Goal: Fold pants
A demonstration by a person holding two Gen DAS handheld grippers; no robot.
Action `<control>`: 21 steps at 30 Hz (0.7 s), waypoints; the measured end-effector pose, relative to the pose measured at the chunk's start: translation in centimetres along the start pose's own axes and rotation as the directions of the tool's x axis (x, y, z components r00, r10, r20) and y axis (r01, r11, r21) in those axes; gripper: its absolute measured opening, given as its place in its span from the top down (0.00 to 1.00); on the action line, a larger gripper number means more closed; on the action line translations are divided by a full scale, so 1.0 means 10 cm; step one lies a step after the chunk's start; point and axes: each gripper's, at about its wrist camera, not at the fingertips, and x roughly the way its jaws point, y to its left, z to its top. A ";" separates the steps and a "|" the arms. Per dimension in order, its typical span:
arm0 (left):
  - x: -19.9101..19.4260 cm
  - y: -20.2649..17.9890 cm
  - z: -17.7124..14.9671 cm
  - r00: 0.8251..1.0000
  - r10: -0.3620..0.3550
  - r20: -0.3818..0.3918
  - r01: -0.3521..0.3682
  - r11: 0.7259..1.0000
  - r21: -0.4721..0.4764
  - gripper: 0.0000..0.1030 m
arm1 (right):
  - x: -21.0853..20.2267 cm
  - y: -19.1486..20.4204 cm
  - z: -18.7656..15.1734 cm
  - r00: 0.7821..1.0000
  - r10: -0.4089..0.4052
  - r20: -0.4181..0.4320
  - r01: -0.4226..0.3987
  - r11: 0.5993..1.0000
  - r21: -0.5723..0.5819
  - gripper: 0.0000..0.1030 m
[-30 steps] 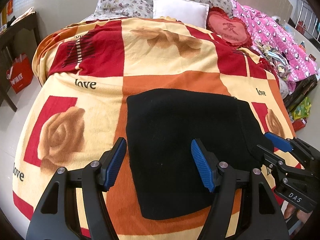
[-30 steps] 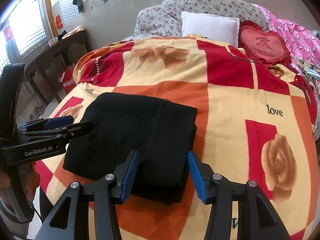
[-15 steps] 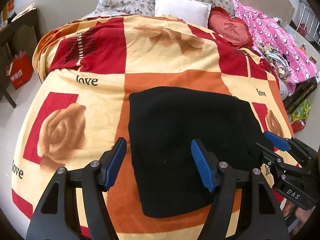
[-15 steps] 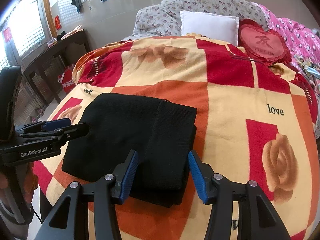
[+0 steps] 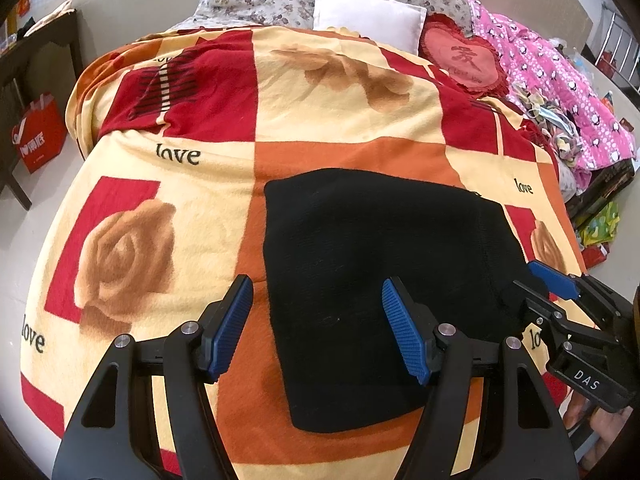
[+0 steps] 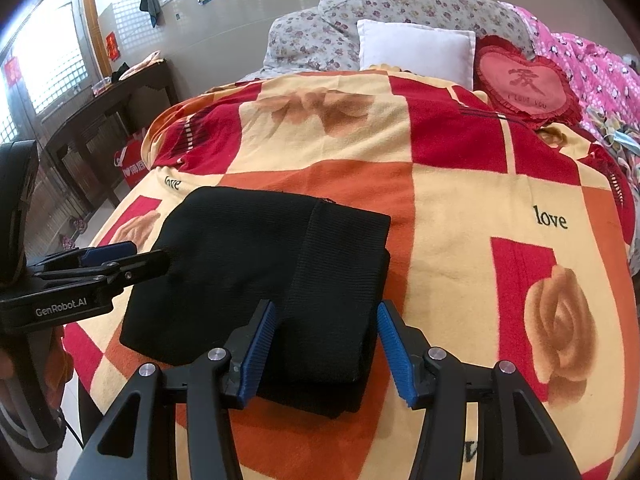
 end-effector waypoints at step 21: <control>-0.04 0.07 -0.01 0.999 0.039 0.026 -0.039 0.999 0.001 0.35 | 0.02 0.03 0.01 1.000 0.001 -0.003 -0.001 1.000 0.016 0.47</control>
